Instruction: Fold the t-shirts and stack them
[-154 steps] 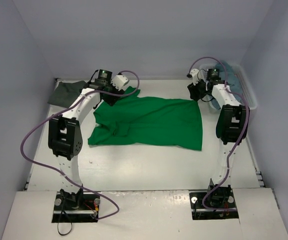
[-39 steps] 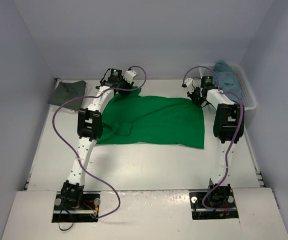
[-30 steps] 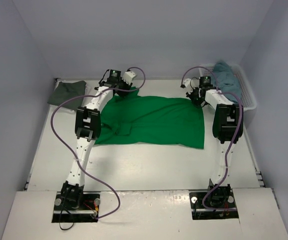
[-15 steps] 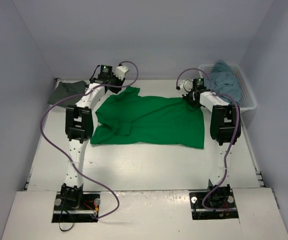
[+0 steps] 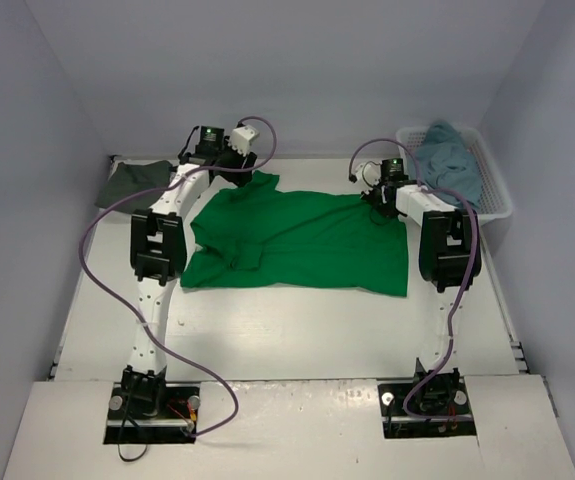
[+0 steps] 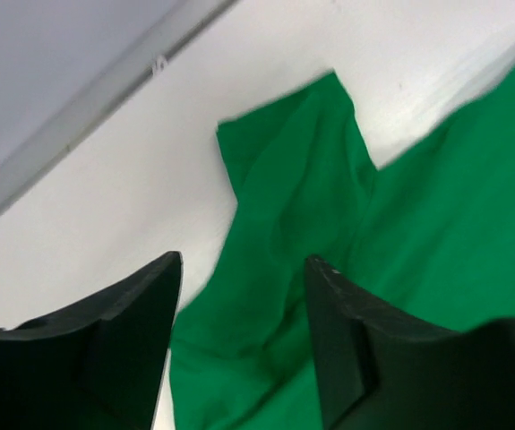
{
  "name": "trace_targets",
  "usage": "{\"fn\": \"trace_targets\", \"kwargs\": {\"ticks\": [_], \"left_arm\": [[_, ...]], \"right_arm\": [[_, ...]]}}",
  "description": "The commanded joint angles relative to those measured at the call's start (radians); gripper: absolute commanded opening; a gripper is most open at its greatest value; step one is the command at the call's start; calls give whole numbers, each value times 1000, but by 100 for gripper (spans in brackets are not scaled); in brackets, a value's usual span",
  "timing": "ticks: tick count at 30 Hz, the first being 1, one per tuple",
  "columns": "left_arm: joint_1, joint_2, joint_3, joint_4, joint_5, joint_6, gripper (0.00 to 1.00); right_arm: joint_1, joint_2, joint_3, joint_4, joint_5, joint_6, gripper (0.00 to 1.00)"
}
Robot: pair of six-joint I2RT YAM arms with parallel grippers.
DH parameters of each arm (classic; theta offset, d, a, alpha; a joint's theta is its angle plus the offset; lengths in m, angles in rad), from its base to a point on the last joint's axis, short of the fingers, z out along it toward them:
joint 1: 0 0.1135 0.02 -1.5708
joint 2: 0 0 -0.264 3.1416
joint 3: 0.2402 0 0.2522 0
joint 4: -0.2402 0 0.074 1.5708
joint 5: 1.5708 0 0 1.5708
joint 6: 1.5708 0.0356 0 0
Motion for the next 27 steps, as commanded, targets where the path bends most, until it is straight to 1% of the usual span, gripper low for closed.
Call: {"fn": "trace_targets", "kwargs": {"ticks": [1,7,11,17,21,22,24,27], "left_arm": [[8,43,137,-3,51,-22,53],[6,138,278,-32,67,-59,54],[3,170,315,-50,74,-70,54],[1,186,318,-66,74,-65,54],[0,189,317,-73,79,-64,38],[0,189,317,-73,79,-64,26],[-2,190,317,-73,82,-64,21],[0,194,321,-75,82,-68,18]], "right_arm": [[19,28,-54,-180,-37,43,0],[17,31,-54,-180,-43,41,0],[19,32,-48,-180,-46,46,0],[20,32,-47,-180,-49,47,0],[20,32,-51,-182,-51,47,0],[22,32,-53,-180,-51,47,0],[22,32,-56,-180,-54,47,0],[22,32,-57,-180,-55,47,0]]}}
